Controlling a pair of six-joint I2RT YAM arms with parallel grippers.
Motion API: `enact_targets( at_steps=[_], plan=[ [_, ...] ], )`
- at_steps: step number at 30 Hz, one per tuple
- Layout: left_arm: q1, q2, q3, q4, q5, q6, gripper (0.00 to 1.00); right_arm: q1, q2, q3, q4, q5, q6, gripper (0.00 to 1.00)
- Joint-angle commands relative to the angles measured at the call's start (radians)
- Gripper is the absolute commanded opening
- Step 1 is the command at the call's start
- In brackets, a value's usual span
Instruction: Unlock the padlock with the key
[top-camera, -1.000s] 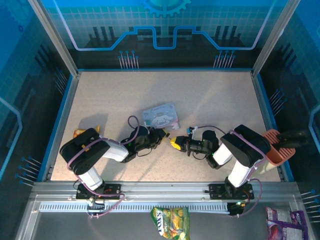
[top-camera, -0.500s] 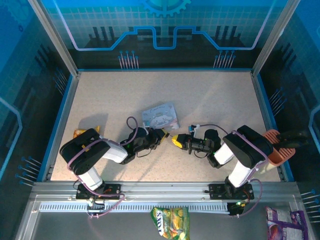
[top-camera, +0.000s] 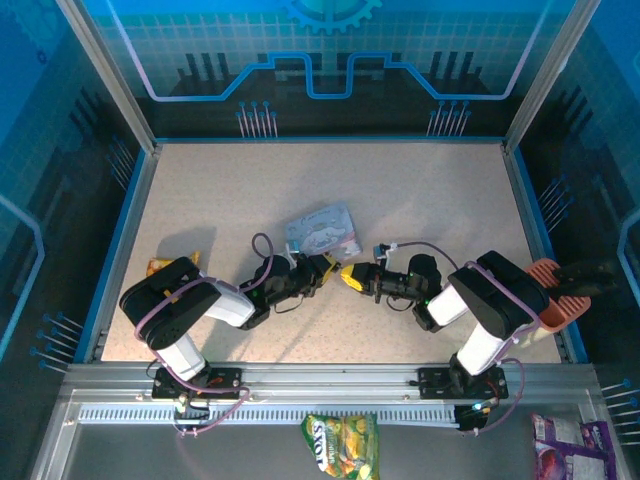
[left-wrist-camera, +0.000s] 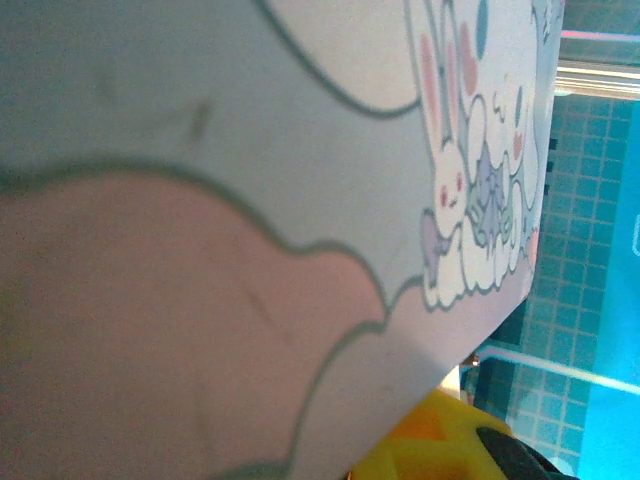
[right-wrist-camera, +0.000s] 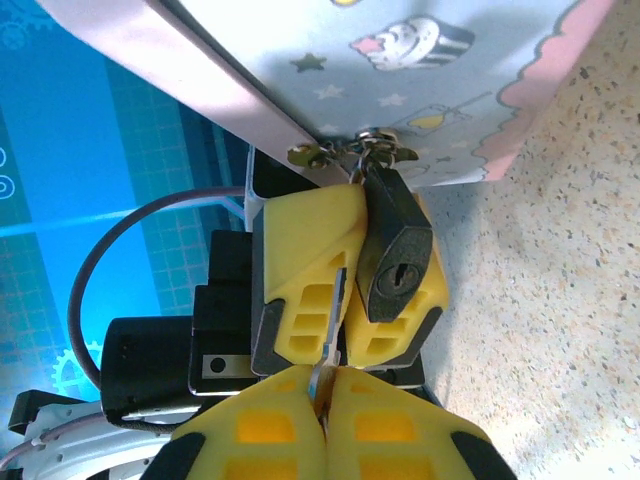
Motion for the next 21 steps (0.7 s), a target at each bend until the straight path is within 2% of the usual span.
enact_targets(
  at_steps=[1,21],
  plan=[
    [-0.006,0.019,-0.014,0.149,0.032,-0.034,0.0,-0.014,-0.007,0.013,0.024,-0.02,-0.016,0.0],
    [0.023,0.044,-0.02,0.221,0.048,-0.056,0.0,-0.044,-0.01,-0.028,0.024,-0.04,-0.031,0.0]
  ],
)
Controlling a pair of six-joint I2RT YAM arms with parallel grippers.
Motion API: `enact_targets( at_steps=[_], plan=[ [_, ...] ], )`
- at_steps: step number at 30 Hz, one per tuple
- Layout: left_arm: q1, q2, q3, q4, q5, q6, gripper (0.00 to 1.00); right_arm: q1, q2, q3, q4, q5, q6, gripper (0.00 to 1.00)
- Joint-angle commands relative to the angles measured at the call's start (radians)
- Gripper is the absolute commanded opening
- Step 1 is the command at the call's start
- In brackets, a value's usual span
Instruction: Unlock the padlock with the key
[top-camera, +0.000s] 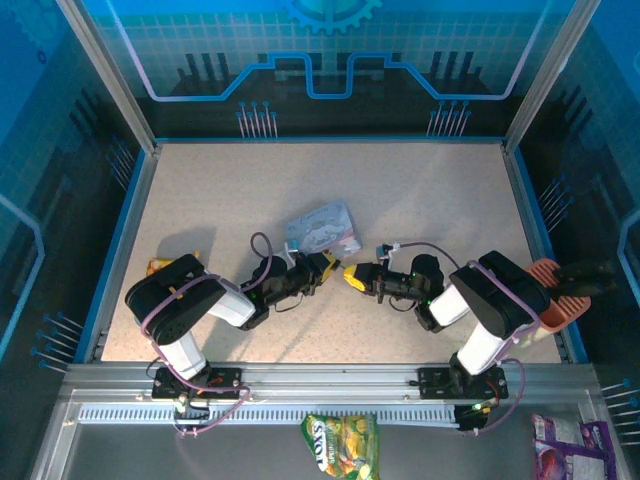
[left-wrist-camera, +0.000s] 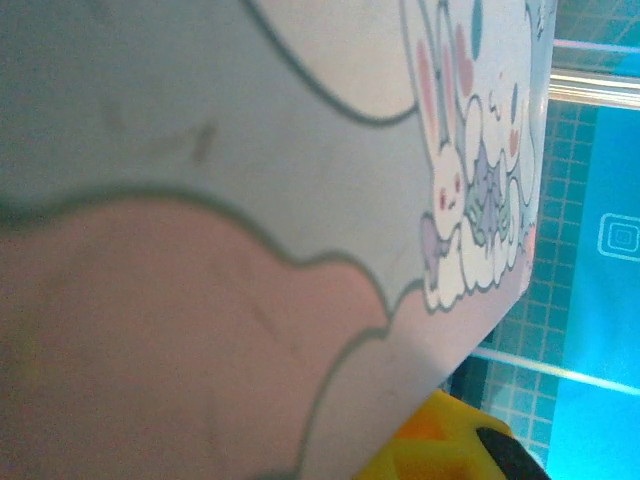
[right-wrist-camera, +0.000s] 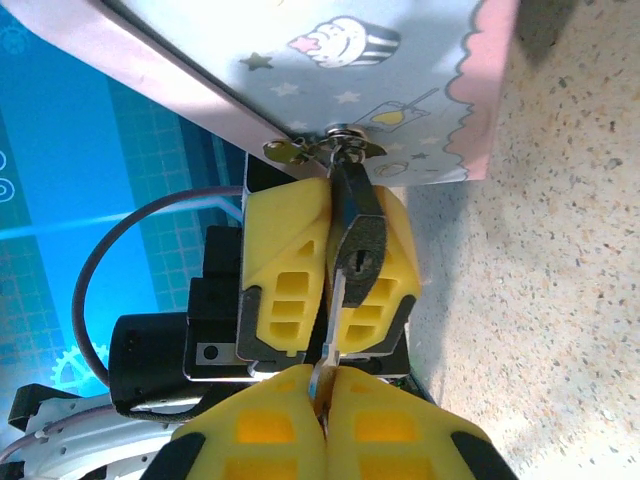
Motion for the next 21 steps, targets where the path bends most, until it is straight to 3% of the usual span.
enact_targets(
  at_steps=[1,14,21],
  plan=[
    [0.006,0.007,-0.011,0.124,0.033,-0.032,0.0,-0.015,-0.009,-0.01,0.02,-0.018,-0.021,0.0],
    [-0.01,0.008,0.003,0.127,0.042,-0.039,0.0,-0.005,-0.015,0.014,0.021,-0.015,-0.016,0.0],
    [-0.031,0.059,-0.001,0.205,0.032,-0.065,0.0,0.0,-0.012,0.013,0.021,-0.019,-0.024,0.0]
  ],
)
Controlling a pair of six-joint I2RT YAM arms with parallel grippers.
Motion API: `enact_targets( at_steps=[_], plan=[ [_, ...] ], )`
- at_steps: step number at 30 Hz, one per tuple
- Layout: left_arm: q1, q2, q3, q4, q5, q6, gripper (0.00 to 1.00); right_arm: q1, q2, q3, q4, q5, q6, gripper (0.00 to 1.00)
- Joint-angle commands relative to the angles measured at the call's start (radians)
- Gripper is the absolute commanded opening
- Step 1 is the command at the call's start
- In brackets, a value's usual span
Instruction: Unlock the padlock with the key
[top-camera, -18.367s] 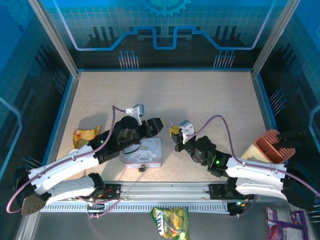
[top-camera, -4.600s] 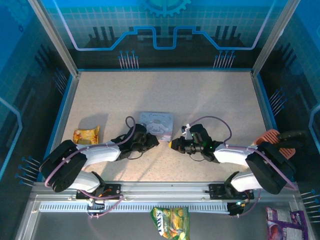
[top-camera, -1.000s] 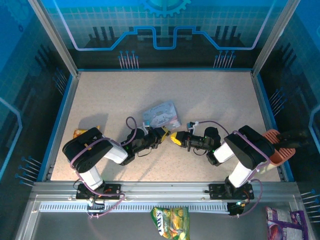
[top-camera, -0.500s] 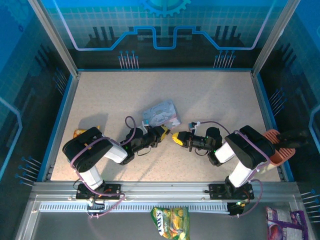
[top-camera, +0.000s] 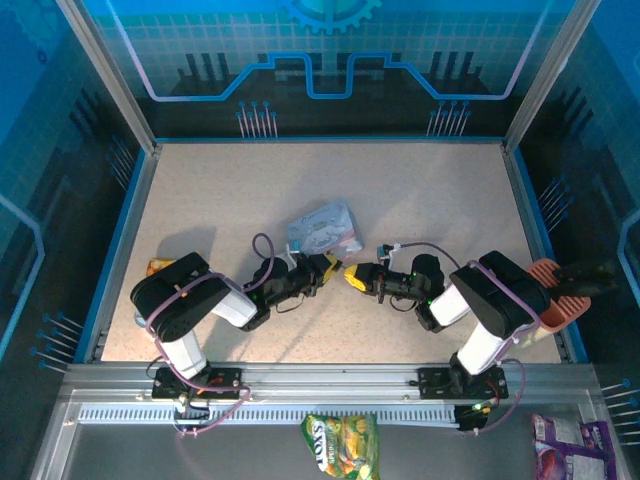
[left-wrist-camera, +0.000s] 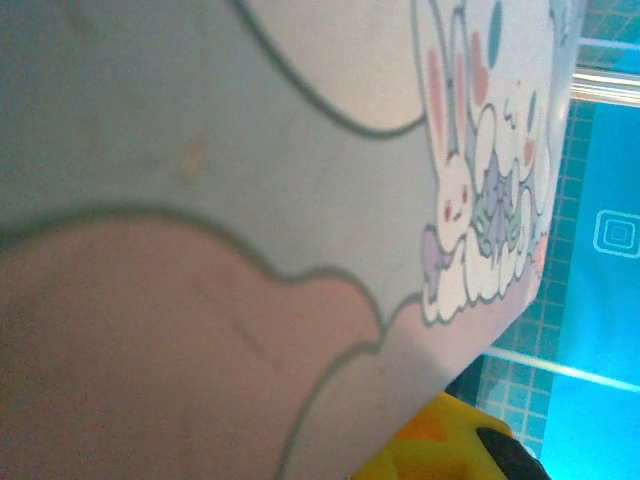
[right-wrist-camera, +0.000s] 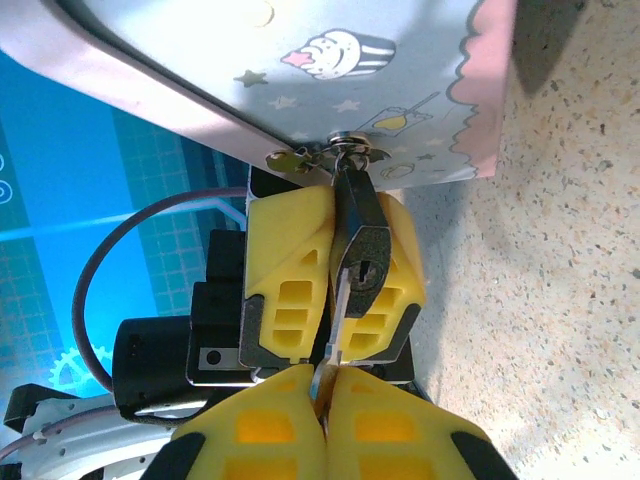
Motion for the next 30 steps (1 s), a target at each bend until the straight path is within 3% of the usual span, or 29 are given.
enact_targets(
  at_steps=[1,30],
  plan=[
    [-0.017,0.019,-0.002,0.157,0.027,-0.046,0.0,0.003,-0.014,0.012,0.026,-0.018,-0.02,0.0],
    [-0.017,-0.03,-0.007,0.151,0.018,-0.046,0.0,0.038,-0.029,-0.017,0.025,0.006,-0.037,0.0]
  ],
)
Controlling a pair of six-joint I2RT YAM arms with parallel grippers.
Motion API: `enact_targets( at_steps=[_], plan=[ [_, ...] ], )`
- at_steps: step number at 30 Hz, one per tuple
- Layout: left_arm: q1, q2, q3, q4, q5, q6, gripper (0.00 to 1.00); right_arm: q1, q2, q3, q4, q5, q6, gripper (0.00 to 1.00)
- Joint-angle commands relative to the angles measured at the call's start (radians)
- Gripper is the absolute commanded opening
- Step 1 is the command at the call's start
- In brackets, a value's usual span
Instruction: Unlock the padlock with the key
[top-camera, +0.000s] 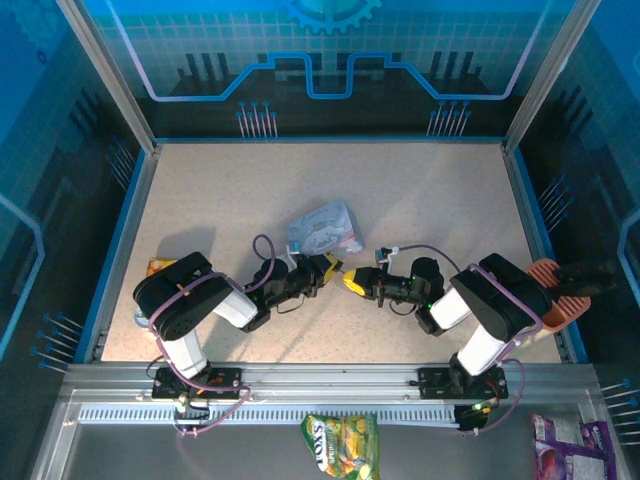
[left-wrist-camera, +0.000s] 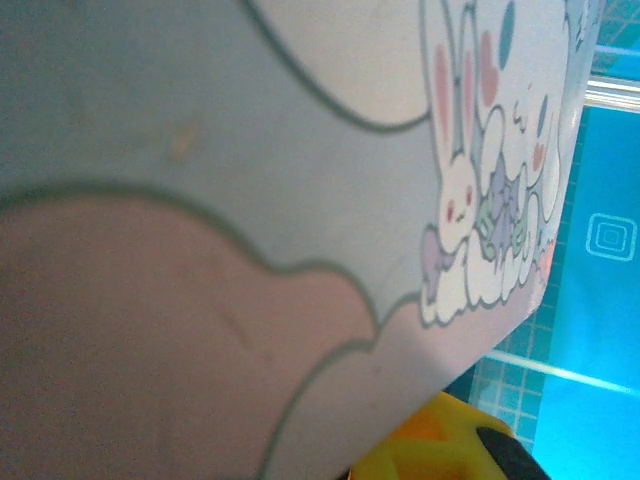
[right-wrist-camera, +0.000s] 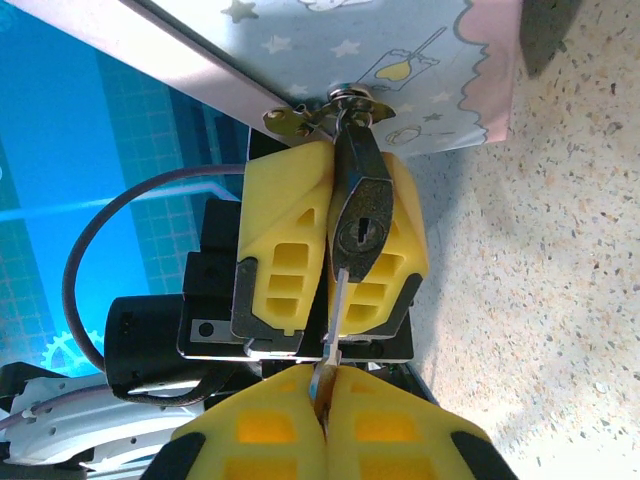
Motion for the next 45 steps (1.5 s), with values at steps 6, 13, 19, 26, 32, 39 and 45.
enact_targets(
  at_steps=[6,13,19,26,32,39,45],
  plan=[
    [-0.012,-0.051,-0.009,0.128,0.026,-0.028,0.0,0.008,0.002,0.006,0.025,0.009,-0.025,0.0],
    [-0.013,-0.064,-0.026,0.123,0.025,-0.028,0.0,0.007,-0.003,0.016,0.025,0.016,-0.021,0.0],
    [-0.015,-0.063,-0.027,0.131,0.025,-0.031,0.0,0.002,-0.007,0.017,0.025,0.015,-0.02,0.0],
    [-0.019,-0.067,-0.017,0.122,0.035,-0.03,0.0,0.002,-0.007,0.022,0.025,0.013,-0.02,0.0],
    [-0.026,-0.071,-0.012,0.13,0.037,-0.04,0.0,-0.002,0.007,0.022,0.025,0.014,-0.032,0.0],
    [-0.032,-0.119,-0.019,0.1,0.039,-0.04,0.0,-0.02,0.034,0.028,0.024,0.003,-0.049,0.0],
    [-0.043,-0.152,-0.008,0.05,0.04,-0.029,0.0,-0.027,0.04,0.035,0.025,-0.002,-0.051,0.0]
  ],
)
